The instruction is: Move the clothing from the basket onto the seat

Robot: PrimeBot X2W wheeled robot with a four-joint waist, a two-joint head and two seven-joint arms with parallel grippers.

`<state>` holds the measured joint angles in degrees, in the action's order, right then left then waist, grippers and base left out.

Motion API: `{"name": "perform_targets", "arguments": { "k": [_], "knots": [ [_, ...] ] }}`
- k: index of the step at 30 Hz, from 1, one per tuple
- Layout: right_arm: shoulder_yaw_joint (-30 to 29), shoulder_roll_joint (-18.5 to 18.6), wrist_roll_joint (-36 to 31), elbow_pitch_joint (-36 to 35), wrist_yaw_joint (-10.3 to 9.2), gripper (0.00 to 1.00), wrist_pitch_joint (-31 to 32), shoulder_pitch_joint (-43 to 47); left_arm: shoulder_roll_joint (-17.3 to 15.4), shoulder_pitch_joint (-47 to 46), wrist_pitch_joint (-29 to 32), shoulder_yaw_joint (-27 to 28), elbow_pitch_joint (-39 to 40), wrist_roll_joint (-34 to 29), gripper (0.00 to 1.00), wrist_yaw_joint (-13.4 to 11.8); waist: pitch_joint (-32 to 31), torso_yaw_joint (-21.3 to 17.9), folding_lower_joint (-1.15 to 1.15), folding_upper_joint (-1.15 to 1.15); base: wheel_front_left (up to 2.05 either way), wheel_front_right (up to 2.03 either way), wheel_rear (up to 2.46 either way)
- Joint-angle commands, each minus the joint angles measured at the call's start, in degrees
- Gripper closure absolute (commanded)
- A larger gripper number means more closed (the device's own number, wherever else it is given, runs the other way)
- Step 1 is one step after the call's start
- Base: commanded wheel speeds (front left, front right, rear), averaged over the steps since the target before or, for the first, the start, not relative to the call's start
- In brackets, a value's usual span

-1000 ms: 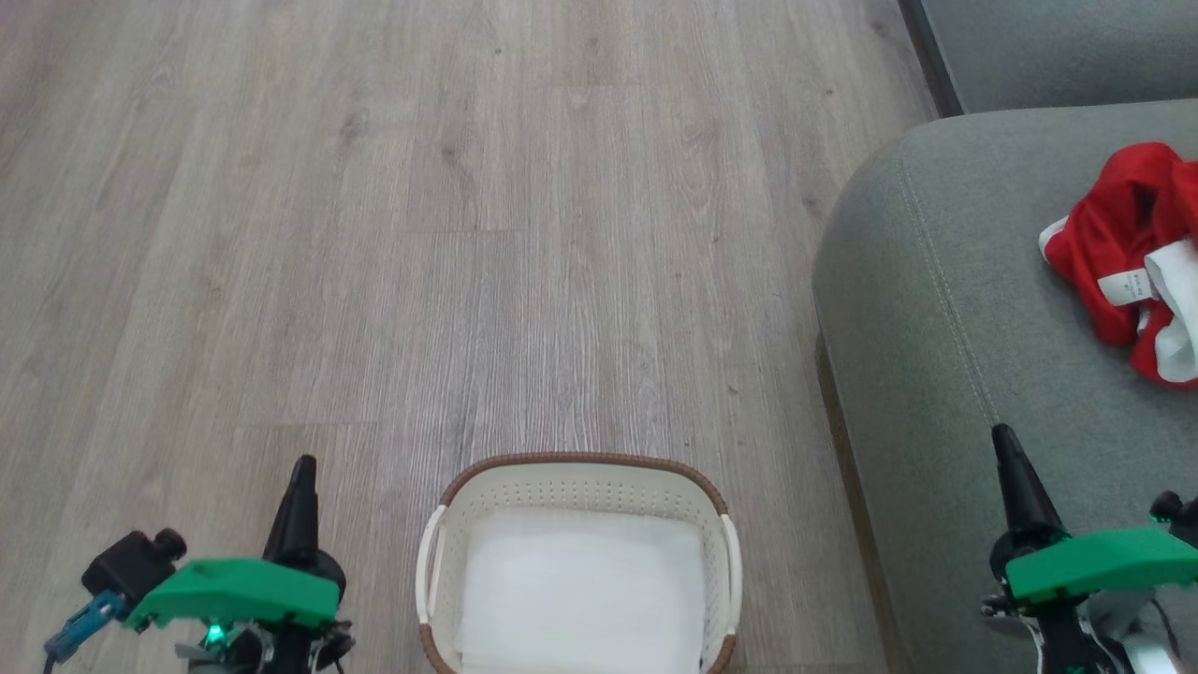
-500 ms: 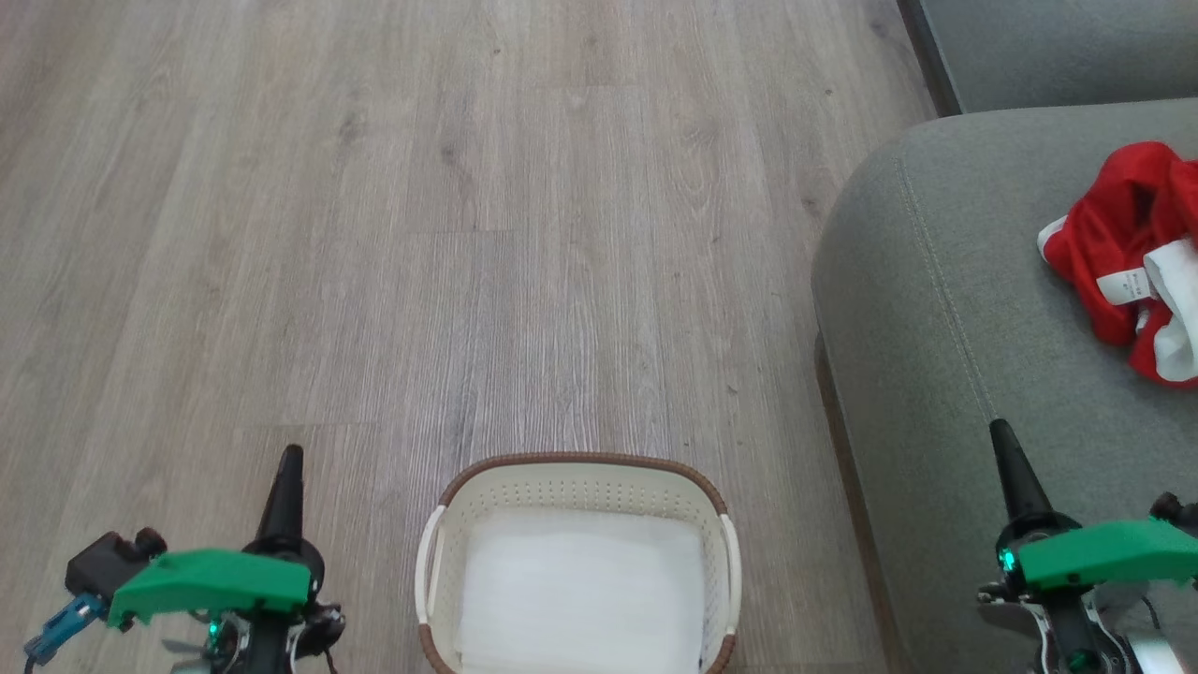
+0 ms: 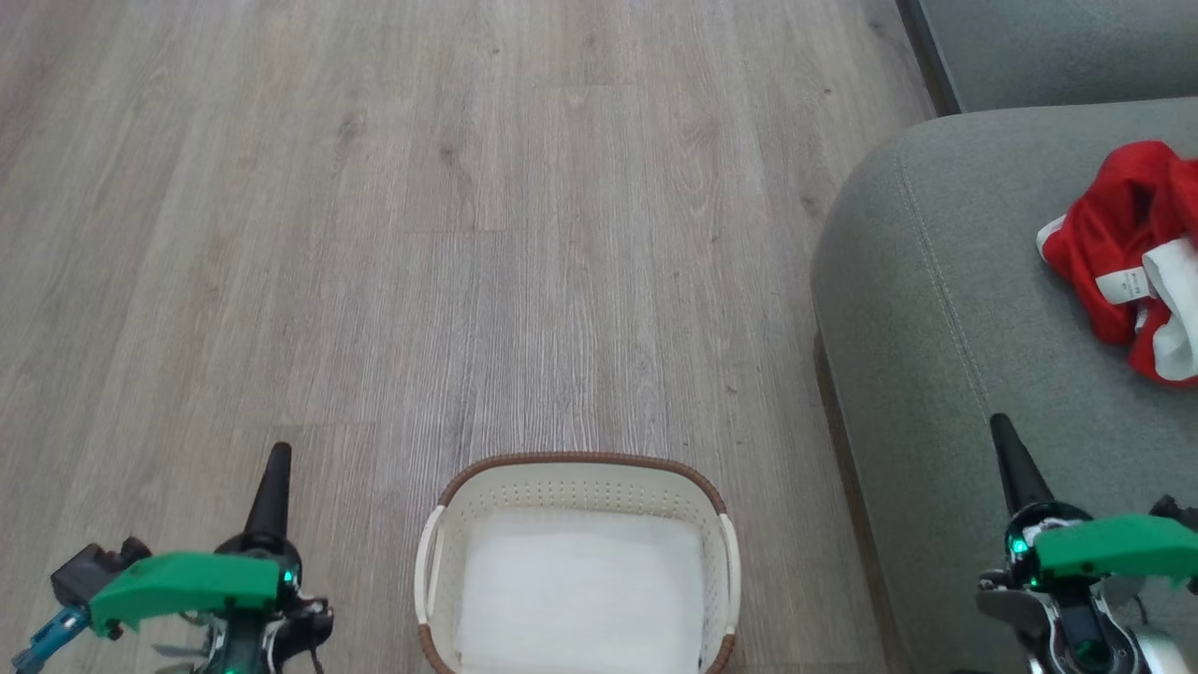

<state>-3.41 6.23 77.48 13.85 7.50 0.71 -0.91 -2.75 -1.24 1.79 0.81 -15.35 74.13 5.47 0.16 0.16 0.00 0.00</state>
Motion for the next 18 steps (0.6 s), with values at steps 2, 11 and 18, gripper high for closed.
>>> {"name": "perform_targets", "arguments": {
  "k": [2, 11, 18],
  "knots": [
    [0.3, -0.1, 2.1, -1.5, -0.01, 1.00, 0.8, -3.2, -0.2, -3.6, 0.6, 2.3, 1.5, 2.2, 1.00, 0.7, 0.0, 0.0, 0.00, 0.00, 0.00, 0.00, 0.00],
    [-0.6, -1.0, 7.0, -0.9, -0.01, 1.00, 2.3, -3.9, -0.2, -4.1, 2.1, 3.5, 1.4, 8.0, 1.00, 1.2, 0.0, -0.1, 0.00, 0.00, 0.00, 0.00, 0.00],
    [-1.3, -1.7, 10.8, -0.4, -0.01, 1.00, 3.5, -4.5, -0.2, -4.5, 3.2, 4.5, 1.4, 12.5, 1.00, 1.5, 0.0, -0.1, 0.00, 0.00, 0.00, 0.00, 0.00]
  ]
}}
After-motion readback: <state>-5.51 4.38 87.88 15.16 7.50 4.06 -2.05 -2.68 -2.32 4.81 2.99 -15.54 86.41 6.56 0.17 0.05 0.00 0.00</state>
